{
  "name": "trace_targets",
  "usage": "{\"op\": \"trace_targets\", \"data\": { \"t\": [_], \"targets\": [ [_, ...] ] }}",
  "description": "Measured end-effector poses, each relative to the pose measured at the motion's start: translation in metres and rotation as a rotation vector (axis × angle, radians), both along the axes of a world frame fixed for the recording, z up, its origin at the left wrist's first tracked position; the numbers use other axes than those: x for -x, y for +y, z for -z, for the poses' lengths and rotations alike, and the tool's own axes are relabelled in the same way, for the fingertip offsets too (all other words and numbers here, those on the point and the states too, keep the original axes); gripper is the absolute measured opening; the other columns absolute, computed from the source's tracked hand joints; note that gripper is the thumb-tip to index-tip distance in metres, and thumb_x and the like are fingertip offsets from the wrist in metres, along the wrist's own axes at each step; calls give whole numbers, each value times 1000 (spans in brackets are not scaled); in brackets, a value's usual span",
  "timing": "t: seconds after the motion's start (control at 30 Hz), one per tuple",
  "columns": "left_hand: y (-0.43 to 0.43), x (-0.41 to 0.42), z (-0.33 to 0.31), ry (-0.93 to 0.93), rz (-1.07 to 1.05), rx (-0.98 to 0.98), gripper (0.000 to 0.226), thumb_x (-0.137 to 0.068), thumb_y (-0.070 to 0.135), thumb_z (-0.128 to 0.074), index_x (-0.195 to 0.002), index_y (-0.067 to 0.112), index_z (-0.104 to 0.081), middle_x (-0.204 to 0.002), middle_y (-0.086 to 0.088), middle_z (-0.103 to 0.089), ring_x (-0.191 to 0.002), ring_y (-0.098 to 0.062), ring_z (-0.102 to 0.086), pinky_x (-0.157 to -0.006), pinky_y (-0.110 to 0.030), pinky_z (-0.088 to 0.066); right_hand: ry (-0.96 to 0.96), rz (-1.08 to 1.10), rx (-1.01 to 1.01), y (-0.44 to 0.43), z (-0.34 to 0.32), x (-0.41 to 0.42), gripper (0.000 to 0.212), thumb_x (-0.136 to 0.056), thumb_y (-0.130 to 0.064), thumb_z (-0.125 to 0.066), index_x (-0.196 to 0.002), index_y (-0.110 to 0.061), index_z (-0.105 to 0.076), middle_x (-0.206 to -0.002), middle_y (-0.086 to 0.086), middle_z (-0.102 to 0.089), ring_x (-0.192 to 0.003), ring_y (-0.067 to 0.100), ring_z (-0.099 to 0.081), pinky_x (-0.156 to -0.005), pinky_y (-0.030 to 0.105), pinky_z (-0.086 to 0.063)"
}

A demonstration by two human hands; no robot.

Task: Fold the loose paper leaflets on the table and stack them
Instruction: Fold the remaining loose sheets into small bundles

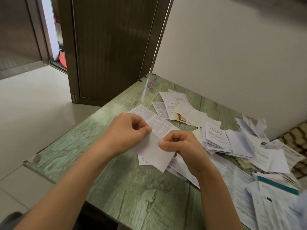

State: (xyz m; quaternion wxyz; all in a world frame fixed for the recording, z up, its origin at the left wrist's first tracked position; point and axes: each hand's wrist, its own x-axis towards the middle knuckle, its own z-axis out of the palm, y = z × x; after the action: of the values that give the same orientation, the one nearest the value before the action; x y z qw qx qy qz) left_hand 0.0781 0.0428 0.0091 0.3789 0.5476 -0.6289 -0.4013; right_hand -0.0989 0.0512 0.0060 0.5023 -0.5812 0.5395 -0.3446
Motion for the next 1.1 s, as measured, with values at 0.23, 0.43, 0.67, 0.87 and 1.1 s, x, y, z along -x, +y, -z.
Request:
{"op": "trace_targets", "data": {
  "t": [0.23,0.43,0.67,0.87,1.1],
  "targets": [
    [-3,12,6,29,-20,78,19,-86,23,-67,-68,15,-66,-73,-7,-66,-64,-12,-54,-56,-19,-40,-94,37,52,0,1,-2,11,-66,-21,-65,-57,-16,-62,-56,-2,-54,-56,10,-49,-52,16,-37],
    [2,19,7,-32,-9,155,18,-85,19,-68,-66,19,-66,-66,3,-62,-57,-5,-48,-51,-9,-36,-25,99,123,-1,4,-6,14,-67,-23,-62,-54,-20,-64,-58,-6,-57,-64,10,-49,-59,20,-37],
    [-5,-3,-1,66,-124,134,16,-84,19,-69,-68,22,-66,-73,-3,-66,-64,-12,-54,-57,-21,-40,-23,95,161,-1,1,1,22,-85,3,-59,-65,-6,-61,-50,-4,-53,-49,8,-47,-52,18,-41],
    [-6,-29,-9,142,-256,155,15,-86,18,-65,-72,15,-66,-77,-9,-64,-63,-14,-52,-57,-22,-41,-4,210,168,-1,-2,19,21,-84,5,-56,-67,-5,-64,-51,-4,-52,-49,6,-45,-53,19,-39],
    [0,-33,-2,157,-157,78,16,-85,20,-66,-72,10,-67,-80,-22,-65,-65,-19,-52,-59,-26,-41,-118,106,95,0,-1,0,12,-87,-16,-61,-91,-8,-69,-66,-2,-61,-53,10,-49,-54,20,-42]
  ]
}}
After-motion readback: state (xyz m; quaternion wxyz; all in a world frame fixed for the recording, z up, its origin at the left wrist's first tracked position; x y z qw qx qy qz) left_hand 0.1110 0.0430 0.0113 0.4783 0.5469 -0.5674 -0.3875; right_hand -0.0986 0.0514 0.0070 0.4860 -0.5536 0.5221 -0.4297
